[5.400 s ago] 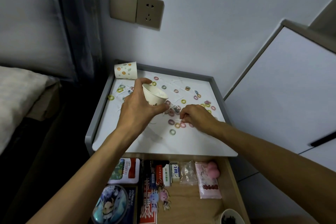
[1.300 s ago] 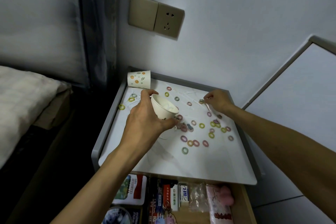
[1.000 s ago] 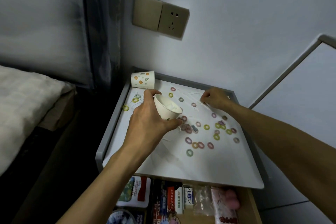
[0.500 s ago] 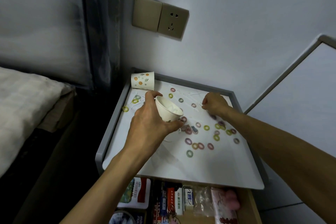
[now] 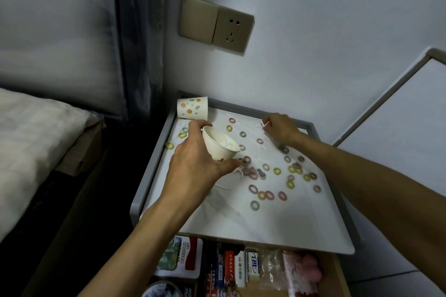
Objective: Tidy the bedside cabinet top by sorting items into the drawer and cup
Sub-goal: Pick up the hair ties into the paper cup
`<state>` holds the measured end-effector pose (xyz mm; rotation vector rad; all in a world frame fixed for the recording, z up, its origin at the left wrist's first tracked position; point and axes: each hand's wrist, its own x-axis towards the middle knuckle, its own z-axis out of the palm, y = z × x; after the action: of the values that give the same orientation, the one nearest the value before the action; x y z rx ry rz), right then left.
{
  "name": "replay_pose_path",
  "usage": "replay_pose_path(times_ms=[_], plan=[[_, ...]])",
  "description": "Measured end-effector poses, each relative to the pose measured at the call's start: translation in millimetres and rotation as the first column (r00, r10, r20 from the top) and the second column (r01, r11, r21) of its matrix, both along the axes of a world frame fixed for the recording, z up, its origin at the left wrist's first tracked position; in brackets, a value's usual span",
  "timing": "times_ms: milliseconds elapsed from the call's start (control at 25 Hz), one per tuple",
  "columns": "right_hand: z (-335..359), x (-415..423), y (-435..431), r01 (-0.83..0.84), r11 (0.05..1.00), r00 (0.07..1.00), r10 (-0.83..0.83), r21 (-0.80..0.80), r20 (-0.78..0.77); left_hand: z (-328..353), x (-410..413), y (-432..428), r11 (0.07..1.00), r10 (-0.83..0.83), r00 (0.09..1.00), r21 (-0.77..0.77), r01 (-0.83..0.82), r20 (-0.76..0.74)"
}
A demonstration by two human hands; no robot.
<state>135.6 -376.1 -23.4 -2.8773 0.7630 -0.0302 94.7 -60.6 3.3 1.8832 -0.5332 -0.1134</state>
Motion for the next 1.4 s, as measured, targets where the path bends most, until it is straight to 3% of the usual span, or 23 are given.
replay_pose_path(times_ms=[120, 400, 680, 1040, 1200, 1400], plan=[[-10.1, 12.4, 6.0, -0.051, 0.999, 0.998, 0.051, 0.014, -0.023, -1.9, 4.3, 0.3, 1.0, 0.01, 1.0, -0.029, -0.011, -0.028], [-29.4, 14.9, 3.2, -0.003, 0.994, 0.995, -0.009, 0.113, 0.103, -5.5, 8.3, -2.2, 1.0, 0.003, 0.999, -0.019, -0.004, -0.047], [-28.2, 16.0, 20.9, -0.111, 0.977, 0.981, 0.077, -0.185, -0.18, -4.9, 4.6, -3.8, 1.0, -0.003, 0.999, -0.014, 0.003, -0.033], [-26.8, 16.8, 35.8, -0.094, 0.957, 0.984, 0.047, -0.274, -0.174, -2.3, 10.3, -0.2, 1.0, 0.002, 1.0, -0.003, -0.002, -0.028], [-25.2, 15.3, 32.5, -0.127, 0.972, 0.975, 0.086, -0.196, -0.204, -7.0, 16.3, 1.6, 0.999, 0.006, 1.0, 0.038, -0.005, -0.012], [5.2, 9.0, 20.8, -0.124, 0.992, 0.992, 0.124, -0.014, 0.027, -11.1, 28.0, 6.0, 0.996, 0.008, 1.0, 0.088, -0.01, 0.017]])
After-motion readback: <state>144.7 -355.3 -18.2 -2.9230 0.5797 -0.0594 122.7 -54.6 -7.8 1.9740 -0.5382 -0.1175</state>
